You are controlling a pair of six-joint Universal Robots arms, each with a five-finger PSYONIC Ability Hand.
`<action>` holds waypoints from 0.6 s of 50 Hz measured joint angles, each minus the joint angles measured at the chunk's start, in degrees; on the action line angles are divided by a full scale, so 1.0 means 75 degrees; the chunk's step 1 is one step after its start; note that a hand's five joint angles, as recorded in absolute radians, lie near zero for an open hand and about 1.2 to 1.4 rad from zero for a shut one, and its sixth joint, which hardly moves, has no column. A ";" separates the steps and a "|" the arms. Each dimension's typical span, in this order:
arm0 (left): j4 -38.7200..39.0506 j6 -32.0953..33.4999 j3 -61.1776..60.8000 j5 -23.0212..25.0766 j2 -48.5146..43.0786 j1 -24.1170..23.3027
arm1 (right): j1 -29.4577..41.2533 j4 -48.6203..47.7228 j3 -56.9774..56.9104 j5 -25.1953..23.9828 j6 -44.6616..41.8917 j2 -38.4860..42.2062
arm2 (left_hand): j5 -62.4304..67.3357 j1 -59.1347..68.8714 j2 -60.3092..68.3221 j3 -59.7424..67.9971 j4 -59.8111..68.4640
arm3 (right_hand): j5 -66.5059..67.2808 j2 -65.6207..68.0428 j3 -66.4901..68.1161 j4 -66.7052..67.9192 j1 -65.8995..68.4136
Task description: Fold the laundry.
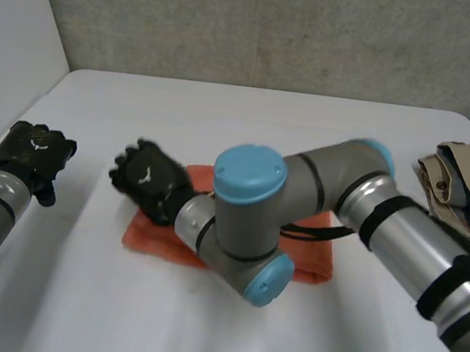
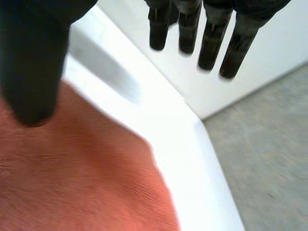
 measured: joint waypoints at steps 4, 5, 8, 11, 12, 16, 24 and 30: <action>0.0010 -0.0220 0.0142 0.0002 0.0059 -0.0120 | -0.0217 0.0293 0.0348 0.0703 0.0712 -0.0826 | -0.0065 -0.0013 -0.0038 -0.0052 -0.0069 | -0.1445 -0.1305 -0.1415 -0.1432 -0.0734; 0.0010 -0.0310 0.0181 0.0010 0.0074 -0.0172 | -0.0330 0.0395 0.0511 0.0854 0.0957 -0.1069 | -0.0065 -0.0013 -0.0038 -0.0052 -0.0070 | -0.1445 -0.1305 -0.1415 -0.1432 -0.0734; 0.0010 -0.0679 0.0319 0.0080 0.0121 -0.0409 | -0.0768 0.0670 0.1135 0.1145 0.1681 -0.1795 | -0.0065 -0.0013 -0.0038 -0.0052 -0.0070 | -0.1445 -0.1305 -0.1415 -0.1432 -0.0734; 0.0004 -0.1108 0.0476 0.0291 0.0158 -0.0791 | -0.1402 0.0915 0.2254 0.1262 0.2434 -0.2698 | -0.0065 -0.0014 -0.0038 -0.0052 -0.0070 | -0.1445 -0.1305 -0.1415 -0.1432 -0.0734; 0.0002 -0.1262 0.0542 0.0424 0.0164 -0.0979 | -0.1654 0.0959 0.2769 0.1251 0.2655 -0.3037 | -0.0066 -0.0013 -0.0038 -0.0052 -0.0070 | -0.1445 -0.1305 -0.1415 -0.1432 -0.0734; -0.0013 -0.1502 0.0705 0.0793 0.0103 -0.1458 | -0.2218 0.0888 0.4043 0.1109 0.2980 -0.3712 | -0.0065 -0.0013 -0.0038 -0.0052 -0.0070 | -0.1445 -0.1305 -0.1415 -0.1432 -0.0734; -0.0212 -0.1025 0.1128 0.1310 -0.0999 -0.2461 | -0.3420 -0.0377 0.7292 0.0373 0.3139 -0.4606 | 0.0215 0.0060 0.0077 0.0051 0.0133 | -0.1216 -0.1114 -0.1046 -0.1281 -0.0699; -0.0272 -0.0131 0.1341 0.0853 -0.1670 -0.2600 | -0.3751 -0.1387 0.8512 0.0130 0.3126 -0.4720 | 0.0552 0.0480 0.0435 0.0378 0.0503 | -0.0012 0.0327 0.0352 0.0183 0.0618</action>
